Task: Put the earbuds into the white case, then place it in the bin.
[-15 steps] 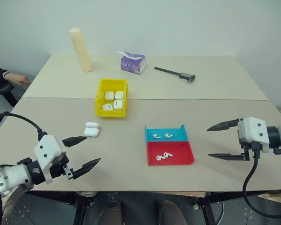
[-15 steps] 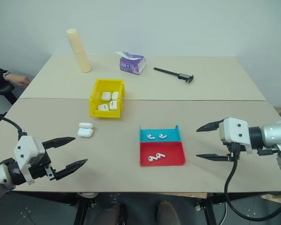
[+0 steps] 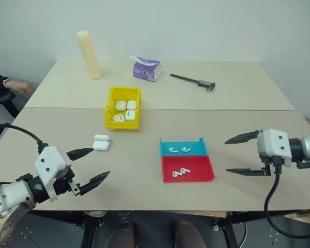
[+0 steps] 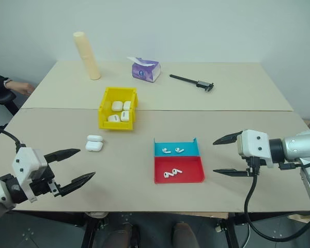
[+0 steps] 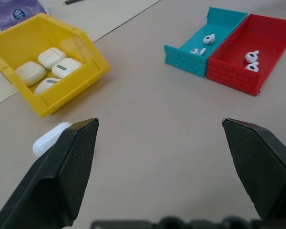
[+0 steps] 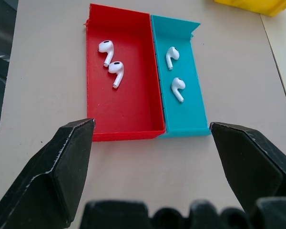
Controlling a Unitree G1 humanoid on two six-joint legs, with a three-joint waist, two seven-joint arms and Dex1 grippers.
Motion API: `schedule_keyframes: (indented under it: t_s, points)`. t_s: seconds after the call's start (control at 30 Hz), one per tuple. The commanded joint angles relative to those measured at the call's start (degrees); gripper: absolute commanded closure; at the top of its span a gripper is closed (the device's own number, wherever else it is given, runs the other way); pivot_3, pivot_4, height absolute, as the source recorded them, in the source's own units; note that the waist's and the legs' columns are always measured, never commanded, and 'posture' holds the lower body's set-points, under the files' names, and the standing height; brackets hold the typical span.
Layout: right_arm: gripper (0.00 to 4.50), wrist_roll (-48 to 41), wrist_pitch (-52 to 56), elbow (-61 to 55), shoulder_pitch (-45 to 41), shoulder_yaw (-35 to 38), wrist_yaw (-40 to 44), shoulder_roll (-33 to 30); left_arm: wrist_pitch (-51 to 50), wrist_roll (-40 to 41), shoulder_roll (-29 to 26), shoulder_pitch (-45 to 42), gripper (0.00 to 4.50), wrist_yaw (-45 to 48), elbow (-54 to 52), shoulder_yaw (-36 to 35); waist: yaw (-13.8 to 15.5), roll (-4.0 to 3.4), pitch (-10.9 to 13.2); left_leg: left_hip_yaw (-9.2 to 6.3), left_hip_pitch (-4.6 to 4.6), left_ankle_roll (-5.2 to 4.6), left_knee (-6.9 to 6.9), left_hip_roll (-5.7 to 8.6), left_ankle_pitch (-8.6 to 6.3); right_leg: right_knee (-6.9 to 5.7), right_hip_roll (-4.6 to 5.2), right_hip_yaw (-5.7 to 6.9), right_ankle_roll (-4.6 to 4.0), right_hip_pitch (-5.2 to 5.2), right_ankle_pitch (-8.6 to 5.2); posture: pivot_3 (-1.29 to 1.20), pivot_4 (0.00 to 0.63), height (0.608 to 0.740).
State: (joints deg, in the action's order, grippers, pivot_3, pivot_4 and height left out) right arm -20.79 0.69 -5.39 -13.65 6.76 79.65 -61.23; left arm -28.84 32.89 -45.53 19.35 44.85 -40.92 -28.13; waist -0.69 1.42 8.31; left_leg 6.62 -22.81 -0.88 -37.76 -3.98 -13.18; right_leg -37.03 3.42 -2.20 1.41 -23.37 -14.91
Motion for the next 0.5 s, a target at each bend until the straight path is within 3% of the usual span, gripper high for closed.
schedule_keyframes:
  t_s: [0.03, 0.2, 0.37, 0.5]
  points:
    - [0.05, 0.7, -0.5, 0.8, -2.6, -0.3, -0.3, 0.1, -6.1, 0.1, -0.7, -2.3, 0.00, -6.7, -4.0, -0.2, 0.0, 0.00, 0.0, 0.00, 0.00, 0.00, 0.00, 0.00, 0.00, 0.00, 0.00, 0.00, 0.00, 0.00, 0.00, 0.00, 0.150, 0.740]
    - [0.05, 0.3, 0.7, 0.6, -3.2, -0.5, 0.0, -0.4, -30.8, 5.1, 1.9, -12.4, 0.00, -26.7, -12.4, 1.4, 0.2, 0.01, 0.0, -0.05, 0.03, 0.00, 0.00, 0.01, 0.00, 0.00, 0.01, 0.00, 0.02, 0.06, 0.00, 0.00, 0.150, 0.740]
    - [0.05, 1.4, 1.7, -0.2, -2.1, -1.4, -1.1, 0.2, -59.5, 2.1, 8.7, -30.6, 0.00, -41.0, -17.1, 4.9, 0.4, 0.06, 0.0, -0.13, 0.05, -0.01, -0.03, 0.06, 0.00, 0.00, 0.00, 0.02, 0.06, 0.18, 0.02, 0.00, 0.150, 0.740]
    - [0.05, 1.8, 2.6, -0.7, -2.8, -2.7, -1.8, 0.9, -63.7, 6.0, 8.5, -38.0, 0.00, -50.4, -9.2, 8.0, 0.0, 0.11, 0.0, -0.16, 0.17, 0.01, -0.04, 0.07, 0.01, -0.03, -0.03, -0.03, 0.08, 0.26, 0.03, 0.00, 0.150, 0.740]
